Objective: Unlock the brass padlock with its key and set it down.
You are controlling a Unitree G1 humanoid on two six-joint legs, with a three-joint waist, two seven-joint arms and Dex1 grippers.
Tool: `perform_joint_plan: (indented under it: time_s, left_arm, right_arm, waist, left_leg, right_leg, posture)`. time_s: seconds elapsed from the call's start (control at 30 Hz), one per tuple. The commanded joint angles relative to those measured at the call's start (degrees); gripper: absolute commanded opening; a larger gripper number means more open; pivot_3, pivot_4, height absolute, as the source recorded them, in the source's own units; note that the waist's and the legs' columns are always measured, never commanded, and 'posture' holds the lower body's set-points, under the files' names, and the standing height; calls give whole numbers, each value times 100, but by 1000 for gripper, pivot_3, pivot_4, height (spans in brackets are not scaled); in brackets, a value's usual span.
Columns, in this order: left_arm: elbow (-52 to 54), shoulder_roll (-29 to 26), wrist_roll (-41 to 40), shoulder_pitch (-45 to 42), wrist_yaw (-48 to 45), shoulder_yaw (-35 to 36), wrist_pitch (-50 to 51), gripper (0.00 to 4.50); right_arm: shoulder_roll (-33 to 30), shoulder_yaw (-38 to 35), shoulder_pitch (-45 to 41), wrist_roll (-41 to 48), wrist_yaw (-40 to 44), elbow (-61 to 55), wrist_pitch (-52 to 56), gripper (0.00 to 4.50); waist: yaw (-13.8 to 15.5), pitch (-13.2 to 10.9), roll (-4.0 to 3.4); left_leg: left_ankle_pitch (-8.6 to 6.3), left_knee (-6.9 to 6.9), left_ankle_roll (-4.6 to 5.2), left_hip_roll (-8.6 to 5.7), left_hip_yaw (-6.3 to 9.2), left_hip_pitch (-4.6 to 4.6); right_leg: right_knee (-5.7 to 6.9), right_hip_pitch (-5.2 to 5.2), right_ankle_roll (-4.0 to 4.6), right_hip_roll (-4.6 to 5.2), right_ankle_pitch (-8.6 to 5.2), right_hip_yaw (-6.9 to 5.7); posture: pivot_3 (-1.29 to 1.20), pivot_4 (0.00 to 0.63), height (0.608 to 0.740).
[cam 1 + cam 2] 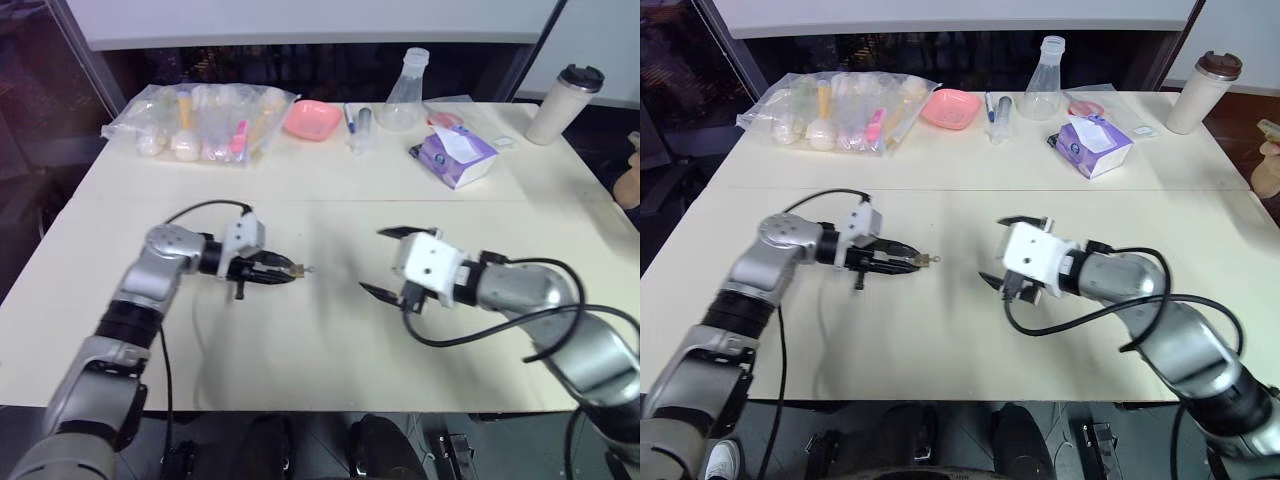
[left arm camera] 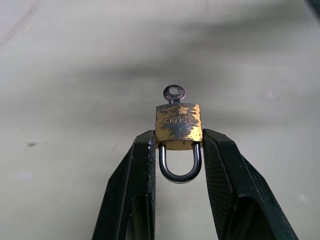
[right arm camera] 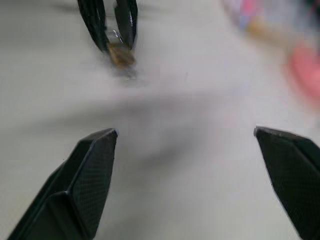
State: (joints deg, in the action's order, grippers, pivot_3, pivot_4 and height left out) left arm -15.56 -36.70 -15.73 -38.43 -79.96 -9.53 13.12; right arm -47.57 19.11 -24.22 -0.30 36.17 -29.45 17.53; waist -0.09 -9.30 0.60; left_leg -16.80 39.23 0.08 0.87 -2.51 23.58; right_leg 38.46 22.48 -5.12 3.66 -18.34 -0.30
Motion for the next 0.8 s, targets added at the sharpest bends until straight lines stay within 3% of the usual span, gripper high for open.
perform_joint_plan:
  time_s: [0.03, 0.2, 0.5, 0.8]
  left_arm:
    - [409, -60, -248, -156, -8, 195, 295, 775]
    - [696, -72, -434, -226, 65, 284, 700, 775]
    - [933, -47, -505, -227, 134, 276, 865, 775]
    - [903, -76, -333, -187, 147, 200, 656, 775]
  right_arm:
    - [198, 220, -266, -719, -45, 473, -1129, 4500]
    - [594, 496, -569, -1322, 36, 1131, -2026, 4500]
    - [1093, 471, -792, -1739, 151, 1713, -2479, 4500]
    - [1274, 354, -843, -1820, 330, 1820, -2570, 458]
  waist:
    - [21, 0, 1]
    - [11, -1, 1]
    - [-66, -1, 1]
    - [-62, -1, 1]
  left_leg:
    - [0, 0, 0, 0, -1, 0]
    - [4, 0, -6, 4, -8, 0]
    - [8, -1, -14, 6, -7, 0]
    - [9, -2, -16, 6, -7, 0]
  right_leg:
    - [-2, -1, 0, -1, 0, 0]
    - [0, 4, -1, -4, 0, 1]
    - [7, 7, -1, -4, 1, 3]
    - [8, 7, -1, -3, 1, 3]
  posture:
    - [0, 150, 715]
    - [0, 150, 715]
    - [0, 150, 715]
    - [0, 150, 715]
